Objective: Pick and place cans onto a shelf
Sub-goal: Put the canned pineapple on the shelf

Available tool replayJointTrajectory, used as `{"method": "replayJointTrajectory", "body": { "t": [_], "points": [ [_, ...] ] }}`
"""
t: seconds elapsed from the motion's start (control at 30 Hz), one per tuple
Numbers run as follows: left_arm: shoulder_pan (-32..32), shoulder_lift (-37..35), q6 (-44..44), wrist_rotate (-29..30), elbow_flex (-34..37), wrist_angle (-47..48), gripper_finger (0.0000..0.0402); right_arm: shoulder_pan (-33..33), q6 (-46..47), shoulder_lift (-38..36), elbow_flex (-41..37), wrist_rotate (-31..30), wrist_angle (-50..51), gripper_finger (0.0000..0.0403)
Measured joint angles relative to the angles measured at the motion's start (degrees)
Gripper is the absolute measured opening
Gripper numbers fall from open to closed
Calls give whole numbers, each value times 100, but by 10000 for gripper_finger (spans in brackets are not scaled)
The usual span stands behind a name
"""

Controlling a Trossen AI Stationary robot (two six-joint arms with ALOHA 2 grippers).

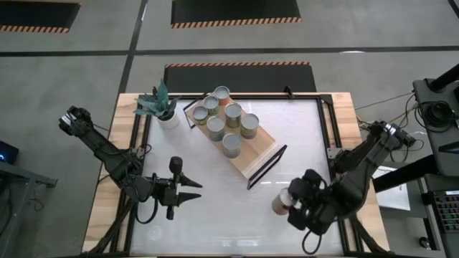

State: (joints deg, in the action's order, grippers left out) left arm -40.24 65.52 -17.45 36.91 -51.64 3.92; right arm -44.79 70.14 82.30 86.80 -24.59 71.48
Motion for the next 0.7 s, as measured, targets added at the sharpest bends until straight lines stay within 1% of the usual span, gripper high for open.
{"method": "replayJointTrajectory", "body": {
  "t": [0.1, 0.37, 0.5, 0.7],
  "points": [
    [-1, 0, 0, 0, 0, 1, 120, 287, -662, 24, 473, -43, -13, 322],
    [-1, 0, 46, 0, 0, 1, 120, 1161, -2551, 26, 1483, -534, -149, 323],
    [-1, 0, 46, 0, 0, -2, 120, 1705, -3420, 28, 1566, -706, -163, 323],
    [-1, 0, 48, 0, 0, 1, 120, 2392, -4432, 33, 1236, -650, -597, 324]
  ]
}}
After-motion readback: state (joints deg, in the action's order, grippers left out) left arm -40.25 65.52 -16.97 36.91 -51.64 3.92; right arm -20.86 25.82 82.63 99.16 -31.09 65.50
